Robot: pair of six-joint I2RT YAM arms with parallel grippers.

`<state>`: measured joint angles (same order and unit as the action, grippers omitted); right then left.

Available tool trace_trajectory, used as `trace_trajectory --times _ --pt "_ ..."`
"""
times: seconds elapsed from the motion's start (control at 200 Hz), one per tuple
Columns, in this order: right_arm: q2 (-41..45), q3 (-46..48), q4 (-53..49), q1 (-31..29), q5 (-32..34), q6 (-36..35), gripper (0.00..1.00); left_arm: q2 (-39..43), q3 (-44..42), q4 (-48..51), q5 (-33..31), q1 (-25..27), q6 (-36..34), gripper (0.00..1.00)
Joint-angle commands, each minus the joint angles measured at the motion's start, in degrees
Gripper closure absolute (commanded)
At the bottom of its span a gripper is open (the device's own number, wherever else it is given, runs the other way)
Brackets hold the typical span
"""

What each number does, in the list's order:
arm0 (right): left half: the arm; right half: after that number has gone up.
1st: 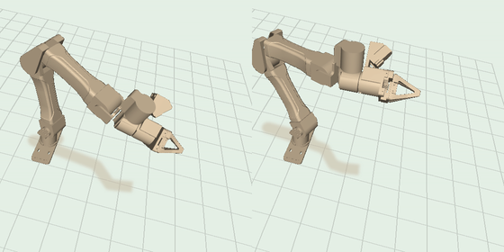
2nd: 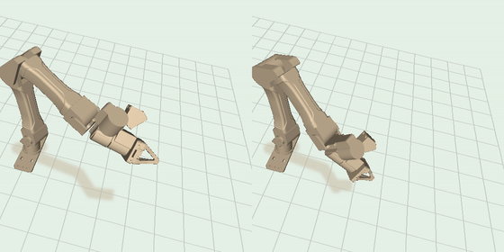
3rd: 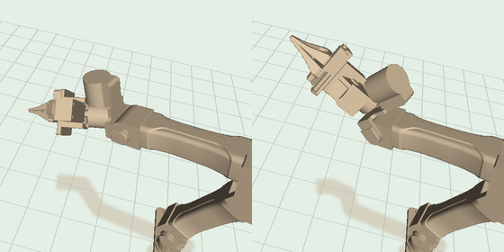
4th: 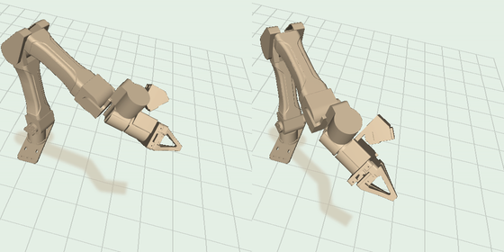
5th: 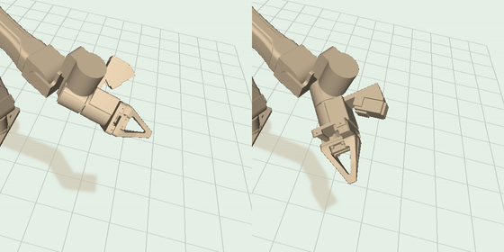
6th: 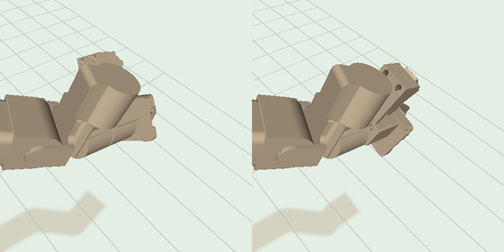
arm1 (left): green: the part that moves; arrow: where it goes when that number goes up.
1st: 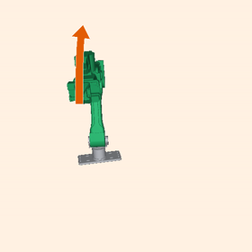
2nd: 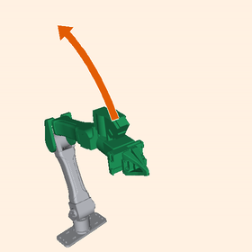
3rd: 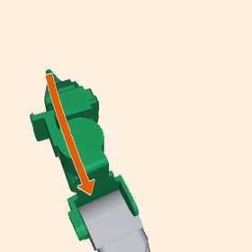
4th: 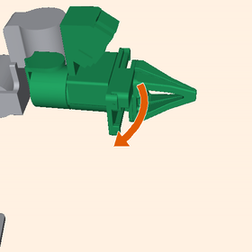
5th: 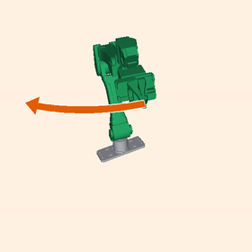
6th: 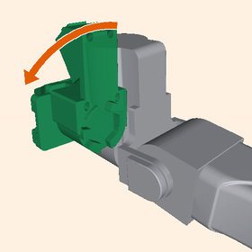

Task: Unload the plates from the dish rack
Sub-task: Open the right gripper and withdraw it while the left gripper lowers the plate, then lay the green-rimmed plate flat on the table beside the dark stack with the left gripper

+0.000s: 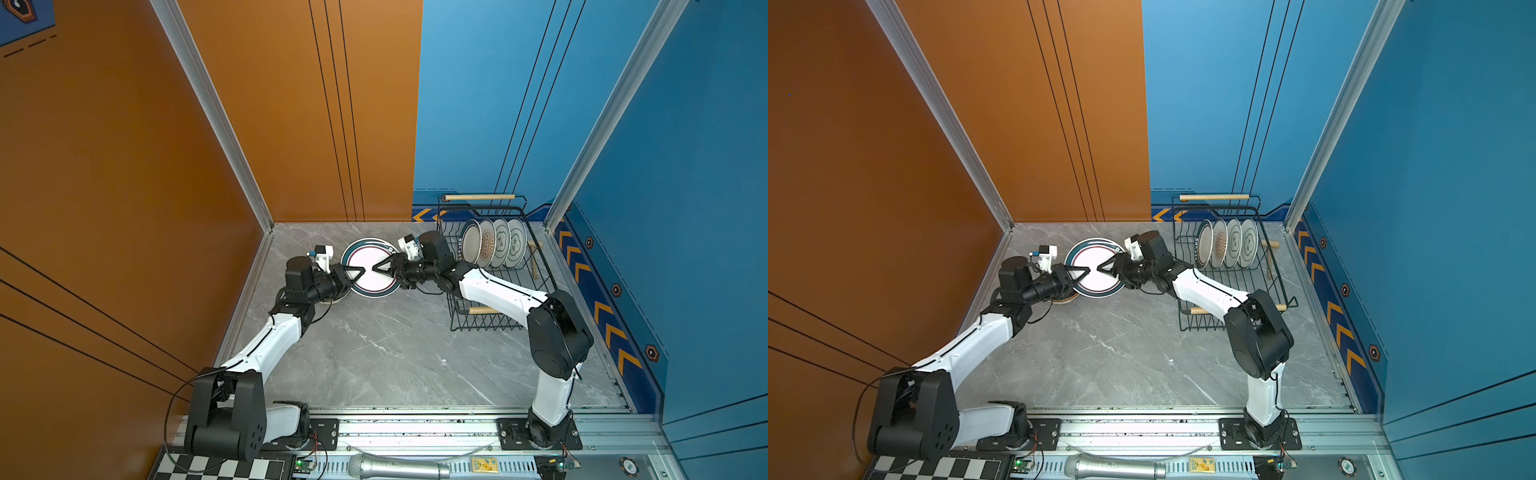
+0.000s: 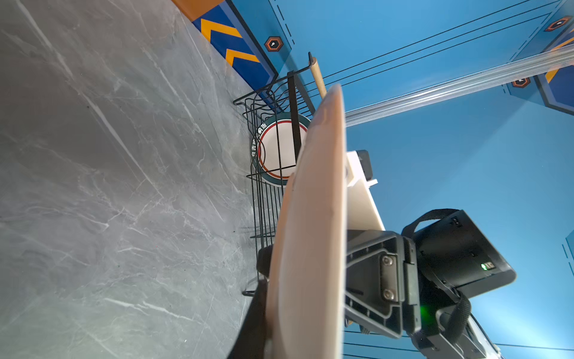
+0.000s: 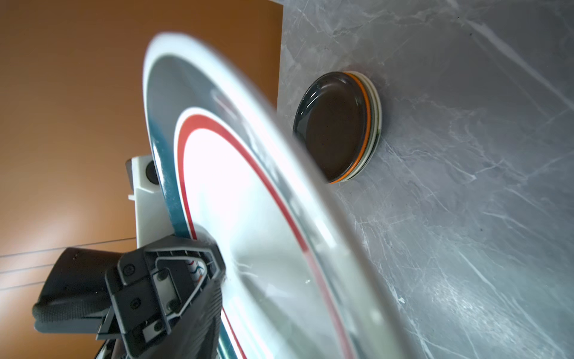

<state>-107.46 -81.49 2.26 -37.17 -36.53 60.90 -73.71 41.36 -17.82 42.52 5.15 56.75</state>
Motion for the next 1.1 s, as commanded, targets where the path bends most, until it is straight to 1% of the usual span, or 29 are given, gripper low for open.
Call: trace_trajectory --times 0.0,0.07,0.085,0.1,0.115,0.2,0.32,0.325,0.335,0.35,0.39,0.426,0.561,0.621,0.751,0.966,1.096 --pt "4.31 -2.55 -6.54 1.05 3.02 -6.74 0.29 1.36 0.11 5.62 0.48 -0.64 -4.3 1.0" --pt "6.3 -2.65 -11.0 2.2 5.49 -10.44 0.24 2.21 0.12 7.69 0.46 -1.17 -5.19 1.0" --pt "6.81 -2.77 -12.16 2.39 6.36 -11.62 0.2 2.44 0.1 8.24 0.41 -1.27 -5.32 1.0" --pt "7.25 -3.0 -13.82 2.66 7.19 -13.0 0.15 2.54 0.12 8.82 0.33 -1.4 -5.52 1.0" --pt "7.67 -3.45 -15.59 2.91 8.14 -14.4 0.12 2.75 0.12 9.34 0.15 -1.51 -5.66 1.0" --pt "9.62 -6.97 -26.91 3.93 13.95 -22.41 0.11 3.33 0.23 12.44 -0.47 -2.1 -6.39 1.0" --pt "13.47 -10.45 -38.51 5.02 25.63 -30.98 0.09 3.01 -0.86 13.73 -1.0 -1.8 -6.55 1.0" --pt "13.62 -10.58 -38.89 5.05 26.07 -31.35 0.08 2.99 -0.9 13.84 -1.02 -1.71 -6.56 1.0" --pt "13.91 -10.83 -39.7 5.12 27.35 -31.85 0.02 2.97 -1.01 14.1 -1.21 -1.65 -6.59 1.0" --pt "14.41 -11.15 -40.98 5.17 29.5 -32.8 0.0 2.88 -1.18 14.46 -1.61 -1.52 -6.71 1.0" --pt "15.73 -11.95 -44.05 5.36 34.66 -34.94 0.0 2.57 -1.43 15.55 -2.58 -0.89 -7.24 1.0" --pt "17.0 -12.2 -45.88 5.87 37.9 -36.23 0.0 2.24 -1.7 16.5 -3.53 -0.25 -7.72 1.0" --pt "22.33 -9.68 -48.47 10.53 44.59 -37.52 0.0 1.29 -2.58 18.31 -7.52 3.26 -8.66 1.0" --pt "24.66 -7.72 -48.68 13.63 45.6 -37.95 0.0 1.21 -1.72 20.14 -10.47 5.52 -9.56 1.0" --pt "28.65 -3.69 -48.54 20.54 43.66 -39.2 0.0 0.21 0.95 23.52 -15.62 9.83 -11.07 1.0" --pt "31.75 1.11 -48.56 28.15 41.7 -40.75 0.0 -4.54 2.87 24.68 -18.26 13.27 -11.32 1.0" --pt "32.05 2.78 -48.5 31.03 41.28 -40.91 0.0 -7.39 3.54 24.62 -20.12 15.62 -11.31 1.0"
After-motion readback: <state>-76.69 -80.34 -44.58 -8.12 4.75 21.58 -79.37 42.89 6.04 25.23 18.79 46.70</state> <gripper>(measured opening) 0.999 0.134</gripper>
